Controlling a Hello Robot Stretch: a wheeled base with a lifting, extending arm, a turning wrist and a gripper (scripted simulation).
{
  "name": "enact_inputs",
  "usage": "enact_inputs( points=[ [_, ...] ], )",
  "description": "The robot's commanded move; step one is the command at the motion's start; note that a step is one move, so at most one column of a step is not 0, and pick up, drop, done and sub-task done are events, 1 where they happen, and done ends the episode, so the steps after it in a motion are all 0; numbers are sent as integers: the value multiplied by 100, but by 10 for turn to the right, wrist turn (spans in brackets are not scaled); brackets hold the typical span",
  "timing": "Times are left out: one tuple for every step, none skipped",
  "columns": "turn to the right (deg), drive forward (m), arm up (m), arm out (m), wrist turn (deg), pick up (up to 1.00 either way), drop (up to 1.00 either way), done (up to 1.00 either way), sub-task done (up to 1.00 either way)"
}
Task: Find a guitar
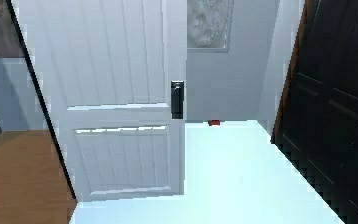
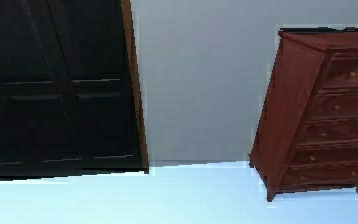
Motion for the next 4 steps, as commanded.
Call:
enact_inputs(
  points=[
    [0, 40, 0, 0, 0, 0, 0, 0, 0],
    [-450, 0, 0, 0, 0, 0, 0, 0, 0],
    [-120, 0, 0, 0, 0, 0, 0, 0, 0],
    [0, 75, 0, 0, 0, 0, 0, 0, 0]
  ],
)
